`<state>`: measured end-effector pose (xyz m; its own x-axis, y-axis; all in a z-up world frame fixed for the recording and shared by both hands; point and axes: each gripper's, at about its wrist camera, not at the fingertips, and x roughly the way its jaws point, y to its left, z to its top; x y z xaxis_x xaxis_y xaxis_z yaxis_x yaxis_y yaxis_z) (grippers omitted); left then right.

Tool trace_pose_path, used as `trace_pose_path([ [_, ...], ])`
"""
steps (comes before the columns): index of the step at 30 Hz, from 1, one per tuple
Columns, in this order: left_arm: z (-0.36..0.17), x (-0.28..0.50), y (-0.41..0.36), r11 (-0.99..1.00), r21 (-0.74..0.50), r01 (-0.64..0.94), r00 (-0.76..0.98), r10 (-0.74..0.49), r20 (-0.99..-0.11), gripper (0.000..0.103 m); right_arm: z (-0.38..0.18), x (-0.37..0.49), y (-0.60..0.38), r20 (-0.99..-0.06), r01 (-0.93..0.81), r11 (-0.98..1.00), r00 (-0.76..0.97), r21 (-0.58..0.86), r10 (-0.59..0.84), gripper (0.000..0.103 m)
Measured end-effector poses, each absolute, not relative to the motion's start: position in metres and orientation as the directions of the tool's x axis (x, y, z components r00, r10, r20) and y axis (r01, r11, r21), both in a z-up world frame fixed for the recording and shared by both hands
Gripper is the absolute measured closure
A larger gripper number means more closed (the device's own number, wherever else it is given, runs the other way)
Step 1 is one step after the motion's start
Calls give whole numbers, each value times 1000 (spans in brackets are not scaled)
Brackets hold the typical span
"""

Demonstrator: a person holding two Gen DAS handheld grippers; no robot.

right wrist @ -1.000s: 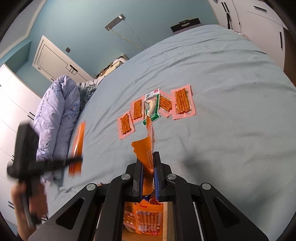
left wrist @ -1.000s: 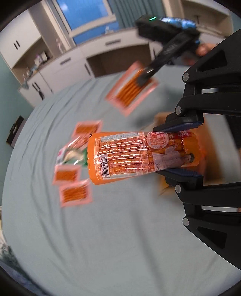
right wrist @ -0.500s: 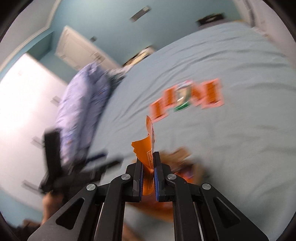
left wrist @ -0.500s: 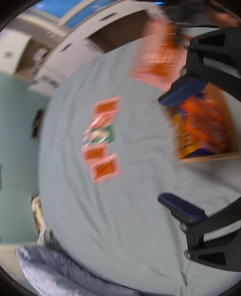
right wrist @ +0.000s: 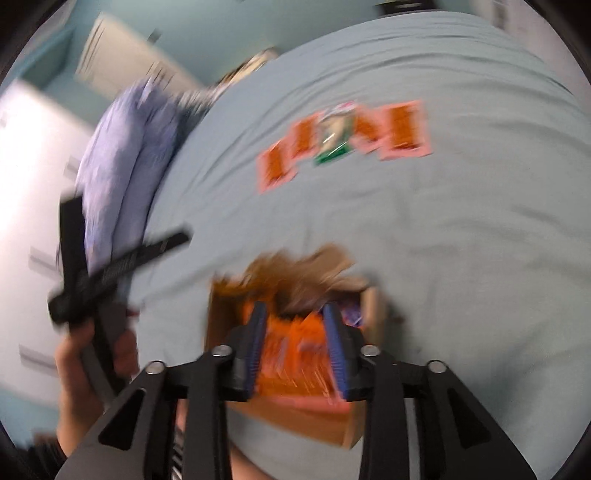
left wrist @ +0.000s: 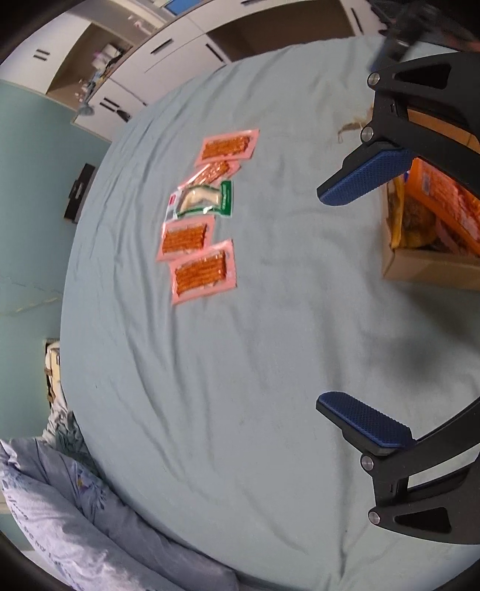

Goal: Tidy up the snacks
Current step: 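Release the packs into the box and open both grippers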

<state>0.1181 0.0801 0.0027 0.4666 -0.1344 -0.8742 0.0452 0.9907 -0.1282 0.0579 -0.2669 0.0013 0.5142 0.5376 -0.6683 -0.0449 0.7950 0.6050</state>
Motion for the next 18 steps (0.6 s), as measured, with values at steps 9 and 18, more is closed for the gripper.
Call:
trace_pose_path([
  [9, 1, 115, 72, 991, -109, 76, 450, -132, -883, 0, -10, 63, -285, -749, 138, 863, 574, 486, 331, 46],
  [18, -1, 115, 74, 993, -101, 59, 452, -116, -884, 0, -18, 87, -292, -793, 164, 871, 515, 464, 325, 46],
])
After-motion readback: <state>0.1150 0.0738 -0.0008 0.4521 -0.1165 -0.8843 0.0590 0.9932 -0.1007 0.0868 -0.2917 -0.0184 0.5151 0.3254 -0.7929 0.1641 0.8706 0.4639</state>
